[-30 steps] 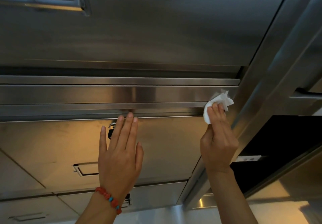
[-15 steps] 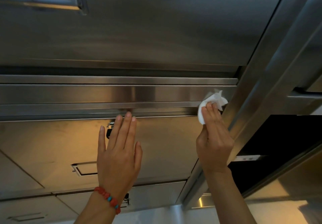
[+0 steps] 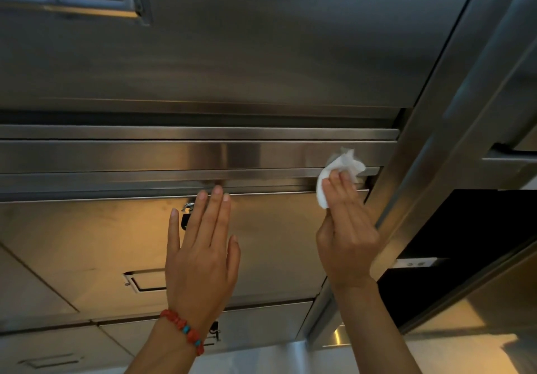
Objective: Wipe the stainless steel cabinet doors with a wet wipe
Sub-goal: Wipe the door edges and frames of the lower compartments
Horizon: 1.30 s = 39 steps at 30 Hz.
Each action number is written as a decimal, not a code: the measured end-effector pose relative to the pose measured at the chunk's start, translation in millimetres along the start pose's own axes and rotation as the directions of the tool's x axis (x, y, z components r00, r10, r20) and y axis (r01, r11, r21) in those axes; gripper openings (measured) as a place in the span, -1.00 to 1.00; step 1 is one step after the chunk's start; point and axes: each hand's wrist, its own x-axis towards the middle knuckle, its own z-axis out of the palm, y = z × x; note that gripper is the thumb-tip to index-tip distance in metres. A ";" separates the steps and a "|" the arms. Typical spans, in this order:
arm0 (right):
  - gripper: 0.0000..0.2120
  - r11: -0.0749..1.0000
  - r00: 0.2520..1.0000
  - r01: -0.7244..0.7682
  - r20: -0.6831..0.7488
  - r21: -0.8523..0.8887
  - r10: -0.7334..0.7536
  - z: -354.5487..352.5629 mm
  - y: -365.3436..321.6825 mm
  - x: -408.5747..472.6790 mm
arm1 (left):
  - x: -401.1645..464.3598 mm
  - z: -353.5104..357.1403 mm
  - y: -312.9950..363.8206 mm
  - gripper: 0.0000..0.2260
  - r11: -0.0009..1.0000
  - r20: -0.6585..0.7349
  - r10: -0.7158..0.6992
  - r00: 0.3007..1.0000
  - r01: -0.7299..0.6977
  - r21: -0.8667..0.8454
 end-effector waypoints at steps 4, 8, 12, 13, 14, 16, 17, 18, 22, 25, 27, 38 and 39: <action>-0.77 0.996 0.995 0.082 0.048 0.026 -0.083 -1.6 3.4 0.6 | -0.2 -0.5 0.6 -0.54 1.000 0.008 -0.001 1.000 0.001 0.007; -0.76 1.000 1.000 0.014 0.014 -0.028 -0.014 -9.9 27.0 2.3 | -0.5 -0.6 0.4 -0.54 1.000 0.012 0.001 1.000 -0.002 0.016; -0.72 0.996 0.997 -0.067 -0.039 -0.052 0.065 -10.0 32.2 2.7 | 0.1 -1.2 0.7 -0.54 1.000 0.022 -0.004 1.000 0.004 0.015; -0.70 0.994 0.995 -0.090 -0.046 -0.054 0.088 -8.9 28.6 2.2 | 0.3 -1.4 1.1 -0.54 1.000 0.026 -0.006 1.000 0.006 0.010; -0.68 0.993 0.993 -0.108 -0.048 -0.053 0.105 -7.7 24.5 1.9 | 0.3 -1.9 1.5 -0.54 1.000 0.029 -0.008 1.000 0.008 0.004; -0.65 0.993 0.994 -0.108 -0.037 -0.042 0.107 -5.1 15.8 1.6 | 0.6 -3.2 1.3 -0.54 1.000 0.042 -0.007 0.999 0.007 -0.007; -0.66 0.995 0.995 -0.096 -0.029 -0.032 0.095 -3.7 11.5 1.1 | 0.6 -4.0 0.5 -0.53 1.000 0.051 -0.004 0.999 0.004 -0.011; -0.68 0.996 0.996 -0.083 -0.024 -0.020 0.082 -2.2 6.9 1.0 | 0.7 -4.6 -0.5 -0.53 1.000 0.058 0.001 0.998 0.000 -0.017; -0.70 0.997 0.997 -0.071 -0.026 -0.001 0.071 2.8 -11.7 2.3 | -0.2 -6.9 -5.8 -0.53 0.999 0.049 0.019 0.999 -0.017 -0.048; -0.73 0.998 0.998 -0.059 -0.020 -0.001 0.059 5.7 -23.2 1.7 | -2.0 -10.8 -12.9 -0.53 0.998 0.037 0.019 0.999 -0.017 -0.059; -0.74 0.998 0.998 -0.058 -0.023 -0.004 0.058 7.7 -31.0 1.6 | -3.4 -14.1 -19.5 -0.53 0.998 0.035 0.015 0.999 -0.013 -0.063; -0.76 0.999 0.999 -0.044 0.003 0.013 0.044 26.4 -83.1 -1.7 | -13.4 -28.1 -65.5 -0.52 0.999 0.094 -0.023 0.995 0.026 -0.028; -0.76 0.999 0.999 -0.043 0.008 0.014 0.043 28.0 -87.6 -2.2 | -14.9 -29.0 -70.0 -0.52 0.999 0.103 -0.028 0.994 0.030 -0.024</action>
